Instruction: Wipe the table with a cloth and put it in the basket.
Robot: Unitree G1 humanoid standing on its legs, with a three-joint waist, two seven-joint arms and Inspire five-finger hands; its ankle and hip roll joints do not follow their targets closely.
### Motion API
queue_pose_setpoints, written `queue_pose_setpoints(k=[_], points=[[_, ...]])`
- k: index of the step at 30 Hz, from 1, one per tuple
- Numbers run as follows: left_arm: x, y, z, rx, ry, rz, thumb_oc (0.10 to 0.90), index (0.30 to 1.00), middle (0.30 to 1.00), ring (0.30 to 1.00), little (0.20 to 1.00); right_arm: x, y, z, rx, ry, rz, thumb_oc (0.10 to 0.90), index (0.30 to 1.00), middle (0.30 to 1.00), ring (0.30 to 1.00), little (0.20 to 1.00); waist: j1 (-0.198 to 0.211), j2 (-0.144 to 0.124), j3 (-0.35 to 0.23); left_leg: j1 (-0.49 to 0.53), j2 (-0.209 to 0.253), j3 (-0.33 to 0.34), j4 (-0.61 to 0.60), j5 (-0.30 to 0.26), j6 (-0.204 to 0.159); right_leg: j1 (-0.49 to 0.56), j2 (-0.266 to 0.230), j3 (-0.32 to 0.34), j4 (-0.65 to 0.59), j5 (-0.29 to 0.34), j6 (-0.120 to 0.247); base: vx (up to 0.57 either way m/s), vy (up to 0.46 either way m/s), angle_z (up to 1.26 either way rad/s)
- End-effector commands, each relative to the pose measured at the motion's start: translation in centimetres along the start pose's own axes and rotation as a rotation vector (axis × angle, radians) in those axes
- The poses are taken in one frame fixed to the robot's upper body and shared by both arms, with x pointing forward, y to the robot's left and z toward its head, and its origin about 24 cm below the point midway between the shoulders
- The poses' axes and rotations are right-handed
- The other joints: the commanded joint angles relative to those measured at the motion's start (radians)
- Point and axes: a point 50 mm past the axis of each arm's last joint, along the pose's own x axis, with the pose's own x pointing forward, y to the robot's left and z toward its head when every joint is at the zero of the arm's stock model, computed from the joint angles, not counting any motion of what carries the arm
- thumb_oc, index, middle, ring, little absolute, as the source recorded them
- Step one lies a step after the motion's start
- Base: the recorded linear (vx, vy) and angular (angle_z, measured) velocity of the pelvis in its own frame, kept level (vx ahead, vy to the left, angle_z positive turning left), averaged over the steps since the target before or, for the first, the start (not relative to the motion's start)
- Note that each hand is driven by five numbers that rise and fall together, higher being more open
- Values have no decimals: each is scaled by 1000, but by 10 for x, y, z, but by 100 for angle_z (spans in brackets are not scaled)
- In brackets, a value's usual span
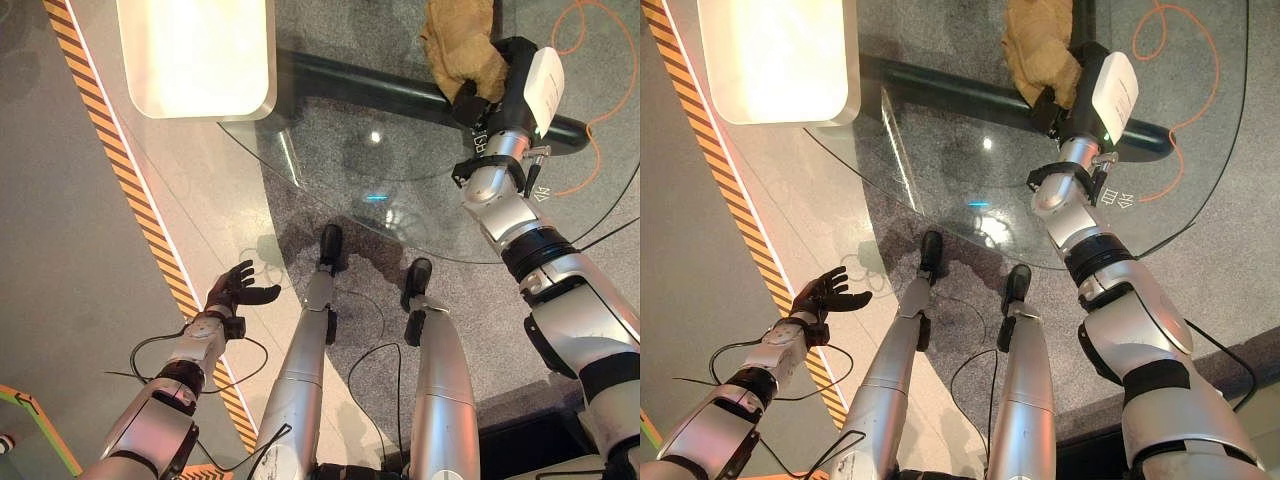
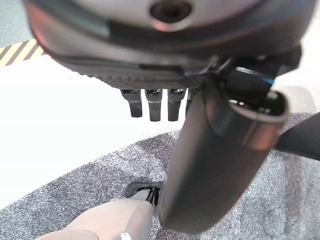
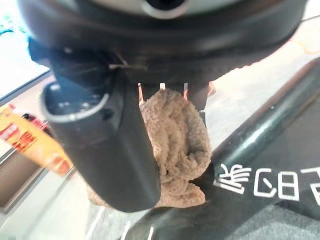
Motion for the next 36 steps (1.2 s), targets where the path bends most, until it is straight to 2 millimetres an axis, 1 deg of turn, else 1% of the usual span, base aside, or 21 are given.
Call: queue_pose_setpoints(k=[1,2,3,7,10,12,13,16,20,22,25,28,36], points=[[-2,-2,-9,15,8,32,800,900,900,900,900,11,-10,56,-13,-289,16,100,300,300,300,200,29,12,-24,12,-19,6,174,-194,34,39,-33,-36,-234,167,40,0,0,0],[-2,-3,-9,17,7,31,800,900,900,900,900,9,-7,59,-12,-301,34,100,300,300,300,200,30,13,-24,12,-20,6,173,-194,35,39,-33,-36,-234,167,39,0,0,0],[-2,-5,-9,18,7,27,800,900,900,900,900,2,2,65,-17,-336,87,100,300,300,300,200,32,14,-24,13,-21,7,170,-191,34,42,-35,-39,-237,168,39,0,0,0],[-2,-6,-11,16,7,23,800,900,900,900,900,-16,20,80,-12,-425,207,100,300,300,300,200,33,16,-24,19,-24,8,160,-183,32,46,-35,-44,-241,168,37,0,0,0],[-3,-8,-13,14,10,22,800,900,900,900,900,-31,31,88,8,-477,299,100,300,300,300,200,32,17,-24,24,-26,10,155,-180,32,50,-34,-43,-240,167,37,0,0,0],[-3,-9,-13,14,10,20,800,900,900,900,900,-37,35,91,16,-495,332,100,300,300,300,200,31,17,-24,27,-26,11,152,-178,31,51,-34,-43,-241,167,37,0,0,0],[-4,-10,-14,11,11,19,800,900,900,900,900,-45,41,94,20,-520,374,100,300,300,300,200,30,17,-24,28,-26,13,151,-175,31,52,-35,-42,-242,168,37,0,0,0],[-4,-10,-15,9,11,18,800,900,900,900,900,-57,48,98,25,-559,440,100,300,300,300,200,27,18,-24,27,-25,15,149,-171,29,50,-36,-41,-242,169,38,6,7,3],[-4,-10,-15,6,13,19,800,900,900,900,900,-71,56,99,26,-592,505,100,300,300,300,200,25,17,-24,31,-25,16,145,-167,27,53,-35,-39,-244,170,39,2,3,1],[-4,-10,-17,3,14,21,800,900,900,900,900,-79,61,97,34,-596,545,100,300,300,300,200,22,16,-24,32,-24,16,144,-164,27,54,-35,-38,-245,170,39,0,0,0],[-4,-9,-18,2,16,24,800,900,900,900,900,-85,63,95,43,-597,579,100,300,300,300,200,21,15,-24,32,-24,17,142,-162,27,54,-34,-38,-245,171,39,0,0,0],[-4,-7,-18,0,14,29,800,900,900,900,900,-96,69,92,51,-612,635,100,300,300,300,200,18,11,-24,29,-23,17,140,-159,26,53,-34,-39,-247,172,41,0,0,0],[-5,-6,-18,-7,15,39,800,900,900,900,900,-118,76,88,99,-611,765,100,300,300,300,200,10,3,-24,29,-20,19,136,-155,24,52,-31,-37,-248,176,43,0,0,0]])
